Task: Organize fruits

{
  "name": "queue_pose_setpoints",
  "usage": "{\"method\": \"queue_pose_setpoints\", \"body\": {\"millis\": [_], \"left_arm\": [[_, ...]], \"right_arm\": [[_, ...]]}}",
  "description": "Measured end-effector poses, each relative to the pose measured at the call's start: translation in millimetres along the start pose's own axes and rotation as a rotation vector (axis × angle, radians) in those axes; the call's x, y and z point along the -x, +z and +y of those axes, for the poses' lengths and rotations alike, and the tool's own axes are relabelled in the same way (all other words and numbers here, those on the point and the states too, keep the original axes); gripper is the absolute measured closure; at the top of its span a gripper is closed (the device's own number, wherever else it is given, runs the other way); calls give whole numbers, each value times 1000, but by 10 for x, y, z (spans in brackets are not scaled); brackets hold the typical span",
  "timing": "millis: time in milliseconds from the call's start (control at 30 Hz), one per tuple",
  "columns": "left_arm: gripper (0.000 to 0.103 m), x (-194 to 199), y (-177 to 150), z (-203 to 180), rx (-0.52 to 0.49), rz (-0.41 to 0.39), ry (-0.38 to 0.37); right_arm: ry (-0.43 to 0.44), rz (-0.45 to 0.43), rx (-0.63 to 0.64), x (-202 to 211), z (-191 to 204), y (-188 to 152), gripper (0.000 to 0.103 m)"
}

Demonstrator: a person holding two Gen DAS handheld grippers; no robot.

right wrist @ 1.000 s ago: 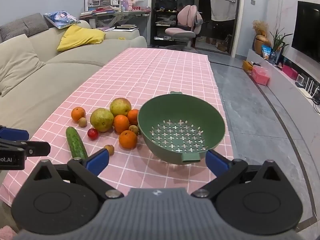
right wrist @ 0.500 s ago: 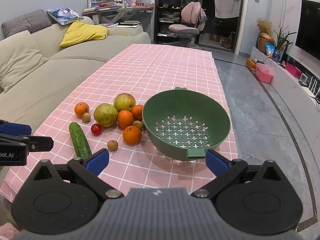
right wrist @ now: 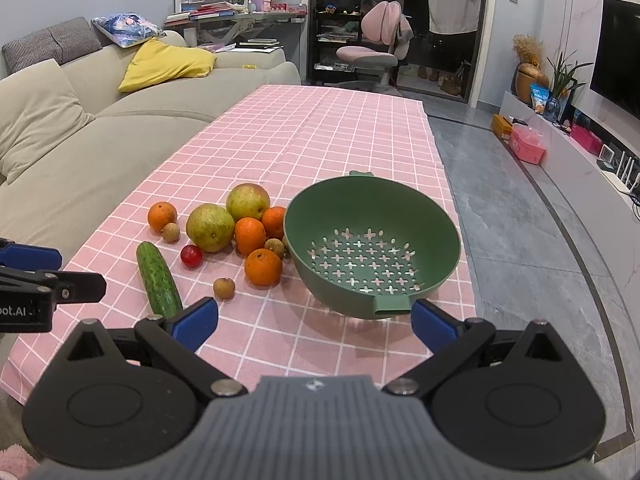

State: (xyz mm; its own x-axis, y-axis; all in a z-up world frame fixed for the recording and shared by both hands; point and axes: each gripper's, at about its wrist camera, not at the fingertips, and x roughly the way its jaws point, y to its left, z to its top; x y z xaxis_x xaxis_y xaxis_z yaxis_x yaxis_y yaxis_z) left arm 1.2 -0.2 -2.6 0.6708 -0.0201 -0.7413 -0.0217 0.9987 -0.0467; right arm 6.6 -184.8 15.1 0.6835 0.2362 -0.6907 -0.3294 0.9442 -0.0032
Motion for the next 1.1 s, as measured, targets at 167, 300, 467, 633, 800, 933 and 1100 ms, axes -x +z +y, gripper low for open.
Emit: {"method": "queue_pose_setpoints", "body": {"millis": [167, 300, 467, 633, 800, 933, 1100], "left_arm": [[28, 0, 1, -4, 1, 0, 0], [28, -1, 0, -5, 0, 1, 1], [28, -1, 0, -7, 0, 0, 0], [28, -1, 0, -9, 0, 1, 0], [28, 2, -9, -19, -2, 1, -1], [28, -29, -38, -30, -1, 6, -4], [28, -64, -55, -34, -2, 9, -6]], "right_arm": [[-2, 4, -3, -10, -5, -9, 4], [-5, 10, -9, -15, -15, -16, 4], [-9, 10, -12, -10, -16, 3, 4], [-12, 8, -18, -5, -23, 5, 4], [-15, 7, -24, 0, -30, 0, 4], [-16, 10, -30, -5, -37, -1, 4], [-16, 11, -32, -5, -37, -3, 4]]}}
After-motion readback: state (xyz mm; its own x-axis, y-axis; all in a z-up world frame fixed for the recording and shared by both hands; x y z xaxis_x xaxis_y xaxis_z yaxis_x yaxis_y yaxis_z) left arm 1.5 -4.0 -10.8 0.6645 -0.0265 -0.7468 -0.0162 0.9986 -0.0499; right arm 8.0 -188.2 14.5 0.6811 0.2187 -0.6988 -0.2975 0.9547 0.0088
